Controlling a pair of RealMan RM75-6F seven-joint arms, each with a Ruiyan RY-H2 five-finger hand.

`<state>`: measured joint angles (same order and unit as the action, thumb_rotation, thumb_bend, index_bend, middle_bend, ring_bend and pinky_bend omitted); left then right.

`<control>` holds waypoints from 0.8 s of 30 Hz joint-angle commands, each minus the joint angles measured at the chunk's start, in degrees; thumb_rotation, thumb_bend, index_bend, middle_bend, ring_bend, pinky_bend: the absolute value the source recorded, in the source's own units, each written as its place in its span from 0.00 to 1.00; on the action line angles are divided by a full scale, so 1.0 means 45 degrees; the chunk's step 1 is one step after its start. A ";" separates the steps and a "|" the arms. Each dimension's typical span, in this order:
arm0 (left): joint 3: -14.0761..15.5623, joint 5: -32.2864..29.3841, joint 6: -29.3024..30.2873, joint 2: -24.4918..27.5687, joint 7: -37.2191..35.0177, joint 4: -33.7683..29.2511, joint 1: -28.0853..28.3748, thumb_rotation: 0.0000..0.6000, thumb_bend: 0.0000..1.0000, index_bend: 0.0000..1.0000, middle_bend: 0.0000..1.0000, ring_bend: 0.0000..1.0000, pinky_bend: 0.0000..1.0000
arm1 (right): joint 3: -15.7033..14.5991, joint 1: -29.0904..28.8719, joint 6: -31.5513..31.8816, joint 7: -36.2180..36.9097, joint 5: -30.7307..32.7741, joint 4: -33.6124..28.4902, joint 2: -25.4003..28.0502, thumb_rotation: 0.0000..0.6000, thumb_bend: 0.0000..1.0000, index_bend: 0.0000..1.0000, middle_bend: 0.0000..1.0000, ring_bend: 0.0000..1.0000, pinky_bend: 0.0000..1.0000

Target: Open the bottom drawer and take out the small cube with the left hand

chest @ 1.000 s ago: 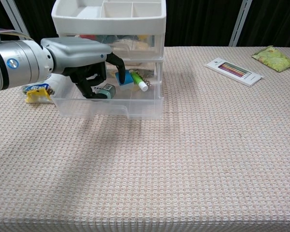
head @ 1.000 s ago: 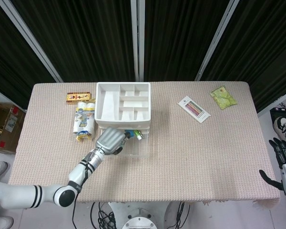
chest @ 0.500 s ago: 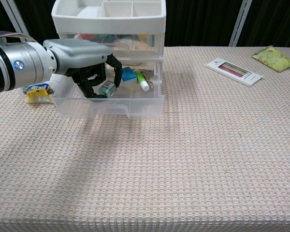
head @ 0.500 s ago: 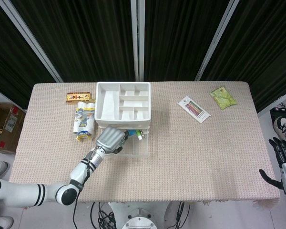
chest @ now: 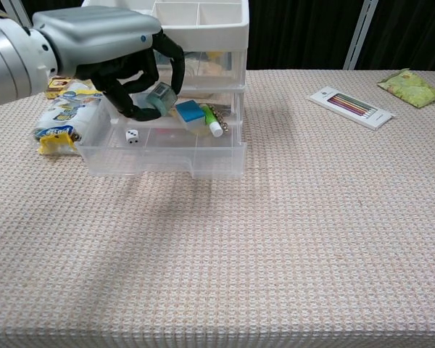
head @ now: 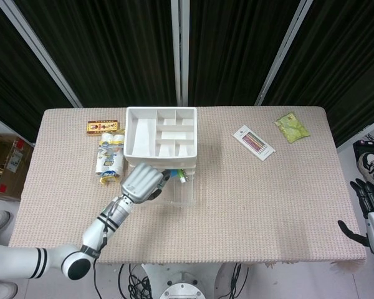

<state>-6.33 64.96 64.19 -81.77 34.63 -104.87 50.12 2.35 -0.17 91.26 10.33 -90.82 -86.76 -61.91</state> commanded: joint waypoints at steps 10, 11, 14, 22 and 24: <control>0.1673 0.5547 -0.0400 -0.2023 0.0793 0.1210 0.0170 1.00 0.33 0.52 0.84 0.89 1.00 | -0.0156 0.0077 0.0104 -0.0065 -0.0199 0.0006 -0.0032 1.00 0.13 0.00 0.05 0.00 0.03; 0.1653 0.5559 -0.0583 -0.2188 0.0894 0.1374 0.0234 1.00 0.33 0.52 0.84 0.89 1.00 | -0.0168 0.0098 0.0121 -0.0063 -0.0197 0.0007 -0.0036 1.00 0.13 0.00 0.05 0.00 0.03; 0.1589 0.5506 -0.1204 -0.2682 0.1237 0.1821 0.0436 1.00 0.33 0.51 0.84 0.89 1.00 | -0.0196 0.0163 0.0161 -0.0052 -0.0162 0.0013 -0.0040 1.00 0.14 0.00 0.05 0.00 0.03; 0.1348 0.4662 -0.2303 -0.3586 0.2067 0.2467 0.0584 1.00 0.31 0.41 0.82 0.88 1.00 | -0.0206 0.0197 0.0130 -0.0047 -0.0104 0.0033 -0.0047 1.00 0.13 0.00 0.05 0.00 0.03; 0.1266 0.4527 -0.2242 -0.3661 0.2326 0.2453 0.0508 1.00 0.27 0.35 0.81 0.87 1.00 | -0.0199 0.0184 0.0111 -0.0045 -0.0102 0.0028 -0.0041 1.00 0.13 0.00 0.05 0.00 0.03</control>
<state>-0.30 85.85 54.08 -97.85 44.41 -93.96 52.59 1.46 0.66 91.76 10.12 -91.28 -86.63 -62.09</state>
